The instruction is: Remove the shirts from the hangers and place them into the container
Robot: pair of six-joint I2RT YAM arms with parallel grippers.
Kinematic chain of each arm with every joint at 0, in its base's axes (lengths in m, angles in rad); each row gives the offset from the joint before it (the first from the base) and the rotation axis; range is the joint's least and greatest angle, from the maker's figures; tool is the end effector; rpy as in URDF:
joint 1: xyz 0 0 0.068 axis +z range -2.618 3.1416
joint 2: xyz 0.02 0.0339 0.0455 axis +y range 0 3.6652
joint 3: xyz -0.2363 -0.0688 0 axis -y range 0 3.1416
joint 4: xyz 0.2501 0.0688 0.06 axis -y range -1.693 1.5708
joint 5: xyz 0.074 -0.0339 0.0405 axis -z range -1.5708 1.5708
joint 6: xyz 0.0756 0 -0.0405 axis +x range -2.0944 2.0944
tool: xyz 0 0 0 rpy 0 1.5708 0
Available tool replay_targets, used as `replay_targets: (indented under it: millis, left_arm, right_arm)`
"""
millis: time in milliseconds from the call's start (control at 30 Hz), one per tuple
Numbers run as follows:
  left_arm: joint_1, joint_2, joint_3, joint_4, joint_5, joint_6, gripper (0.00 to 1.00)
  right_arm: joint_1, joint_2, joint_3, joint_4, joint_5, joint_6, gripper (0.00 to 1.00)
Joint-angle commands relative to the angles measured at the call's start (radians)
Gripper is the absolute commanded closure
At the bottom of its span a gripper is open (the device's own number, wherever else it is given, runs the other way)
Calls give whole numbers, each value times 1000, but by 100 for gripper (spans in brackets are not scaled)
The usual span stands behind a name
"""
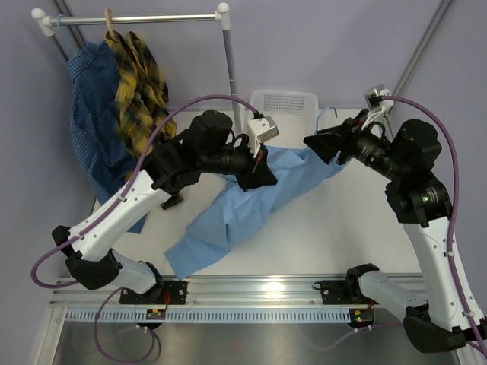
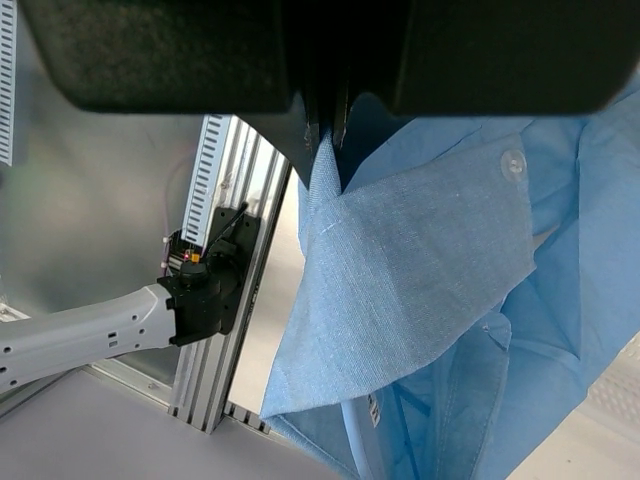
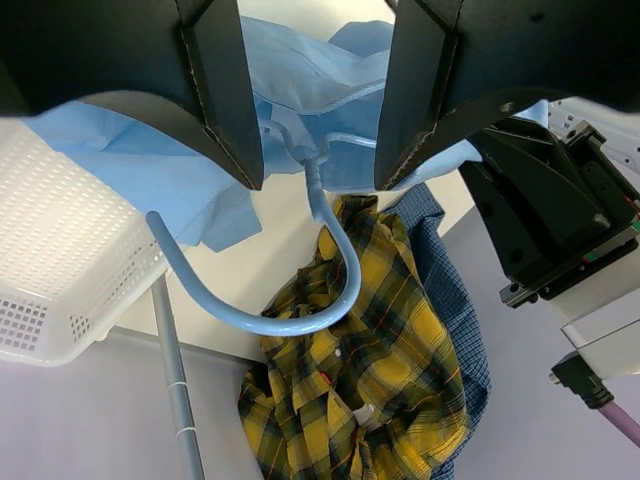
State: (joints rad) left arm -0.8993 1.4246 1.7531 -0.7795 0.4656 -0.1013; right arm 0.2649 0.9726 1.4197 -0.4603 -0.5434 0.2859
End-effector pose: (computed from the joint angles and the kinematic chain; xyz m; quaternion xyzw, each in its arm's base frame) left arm 0.1790 -0.2797 0.4231 0.4332 0.7121 -0.4194 0.3597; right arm 0.2071 0.0967 0.4692 -0.1813 0.6876 0.3678 0.5992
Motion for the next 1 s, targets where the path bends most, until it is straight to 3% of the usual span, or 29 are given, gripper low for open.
replay_targets:
  millis: [0, 200, 433, 533, 600, 700, 833, 867, 967]
  left_arm:
    - [-18, 7, 52, 94, 10, 17, 100]
    - [-26, 8, 37, 94, 4, 20, 100]
    - [-41, 17, 49, 94, -2, 28, 100]
    - [-41, 17, 51, 94, -1, 31, 100]
    - [-41, 13, 40, 92, -13, 35, 100]
    - [-41, -3, 19, 94, -53, 29, 100]
    - [-41, -35, -46, 94, -125, 5, 64]
    - [-41, -47, -76, 94, -131, -3, 49]
    - [-41, -99, -136, 91, -174, -21, 37]
  right_arm:
    - [20, 5, 13, 8, -17, 22, 45]
    - [23, 8, 15, 15, 0, 24, 51]
    - [34, 25, 2, 20, 14, 30, 66]
    - [37, 23, -8, 20, 36, 27, 80]
    - [39, 15, -11, 5, 69, 15, 96]
    - [39, -3, -13, -15, 152, -23, 100]
    - [39, -35, -18, -54, 278, -86, 100]
    - [39, -54, -31, -51, 301, -103, 100]
    - [39, -81, -53, -40, 370, -134, 100]
